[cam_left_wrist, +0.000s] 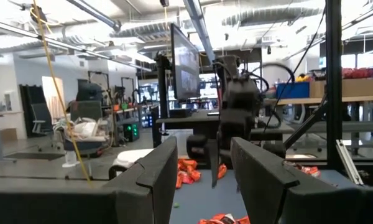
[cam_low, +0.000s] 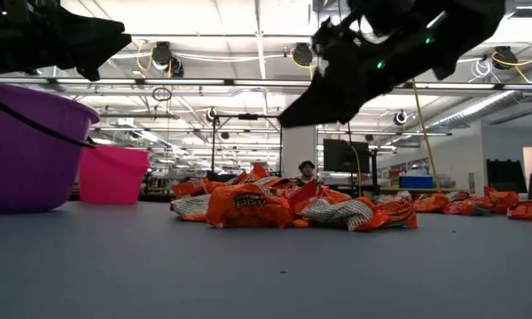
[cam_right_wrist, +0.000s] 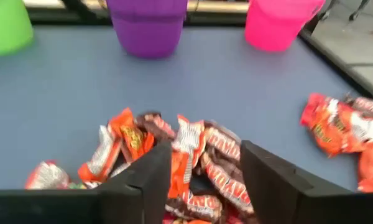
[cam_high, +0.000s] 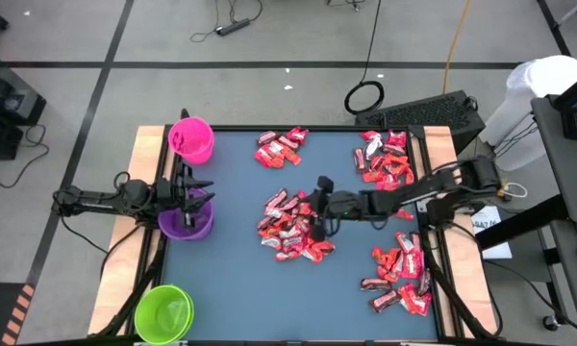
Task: Organize candy in baskets
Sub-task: Put the orange chocolate into the pink bucket
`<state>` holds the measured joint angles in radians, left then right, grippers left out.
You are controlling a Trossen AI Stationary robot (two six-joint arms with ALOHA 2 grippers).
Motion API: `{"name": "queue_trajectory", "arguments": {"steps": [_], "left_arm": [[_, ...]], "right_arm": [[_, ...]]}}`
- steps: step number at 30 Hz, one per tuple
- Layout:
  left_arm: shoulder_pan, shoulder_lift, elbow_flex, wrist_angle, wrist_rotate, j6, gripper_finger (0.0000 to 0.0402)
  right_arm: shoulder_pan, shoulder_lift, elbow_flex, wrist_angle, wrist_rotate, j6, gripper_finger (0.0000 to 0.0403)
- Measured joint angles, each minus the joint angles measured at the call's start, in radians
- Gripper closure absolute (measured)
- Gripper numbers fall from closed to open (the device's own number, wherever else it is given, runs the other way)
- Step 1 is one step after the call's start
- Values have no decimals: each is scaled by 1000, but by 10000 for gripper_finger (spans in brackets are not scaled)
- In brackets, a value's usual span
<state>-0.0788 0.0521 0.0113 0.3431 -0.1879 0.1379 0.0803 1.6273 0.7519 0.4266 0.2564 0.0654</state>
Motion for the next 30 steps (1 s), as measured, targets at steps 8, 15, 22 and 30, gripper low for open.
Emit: {"name": "queue_trajectory", "arguments": {"steps": [8, 15, 22, 30], "left_arm": [[0, 0, 0, -1, -1, -1, 244], [0, 0, 0, 6, -9, 0, 244], [0, 0, 0, 23, -11, 52, 244], [0, 0, 1, 45, -3, 107, 244]], "right_arm": [[-4, 218, 116, -15, 1, -1, 208], [-17, 286, 213, -119, -15, -20, 241], [-18, 271, 224, -111, -20, -98, 344], [-18, 249, 223, -117, -19, -169, 392]]}}
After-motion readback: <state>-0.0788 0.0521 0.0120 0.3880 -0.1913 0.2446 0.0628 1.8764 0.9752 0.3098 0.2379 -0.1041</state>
